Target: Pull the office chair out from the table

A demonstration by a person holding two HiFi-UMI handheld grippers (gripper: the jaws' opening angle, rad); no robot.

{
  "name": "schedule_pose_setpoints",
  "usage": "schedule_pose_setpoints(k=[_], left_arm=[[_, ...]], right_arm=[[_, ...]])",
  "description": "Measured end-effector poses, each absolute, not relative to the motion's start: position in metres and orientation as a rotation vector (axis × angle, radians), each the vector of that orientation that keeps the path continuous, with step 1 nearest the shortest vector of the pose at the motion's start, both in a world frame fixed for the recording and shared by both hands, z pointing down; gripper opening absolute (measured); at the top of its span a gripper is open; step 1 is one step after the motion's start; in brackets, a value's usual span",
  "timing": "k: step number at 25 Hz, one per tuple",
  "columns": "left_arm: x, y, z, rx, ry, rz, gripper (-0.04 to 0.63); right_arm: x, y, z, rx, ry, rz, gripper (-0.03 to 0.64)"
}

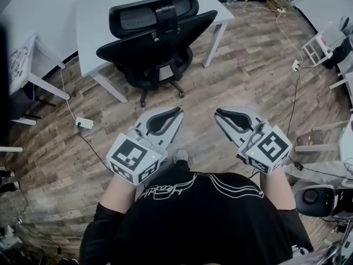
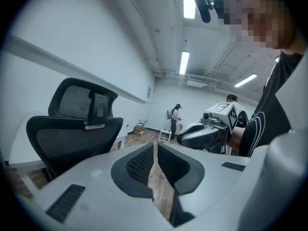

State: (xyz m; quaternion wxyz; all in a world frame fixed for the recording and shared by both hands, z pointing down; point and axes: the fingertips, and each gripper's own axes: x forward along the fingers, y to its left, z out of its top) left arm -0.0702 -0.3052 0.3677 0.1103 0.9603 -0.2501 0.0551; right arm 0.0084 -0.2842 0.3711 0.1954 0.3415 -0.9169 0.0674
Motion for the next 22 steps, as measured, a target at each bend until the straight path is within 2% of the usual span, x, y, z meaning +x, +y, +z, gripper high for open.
schedule_pose_setpoints(k=[7, 14, 22], left_arm=[[-0.127, -0.394, 0.362, 2.734, -1.047, 0.090, 0.023], [-0.140, -0.427, 0.364, 2.715, -1.194, 0.133, 0.145], [-0.159, -0.479, 0.357, 2.661, -1.366, 0.260, 0.213]], right_arm=[[0.004, -0.358, 0.375, 0.921, -2.577, 0.206, 0.038], [0.029, -0.408, 0.365, 0.979, -2.574, 0.139, 0.039], [0.047, -0.484, 0.343, 0.889, -2.573, -0.071, 0.042]])
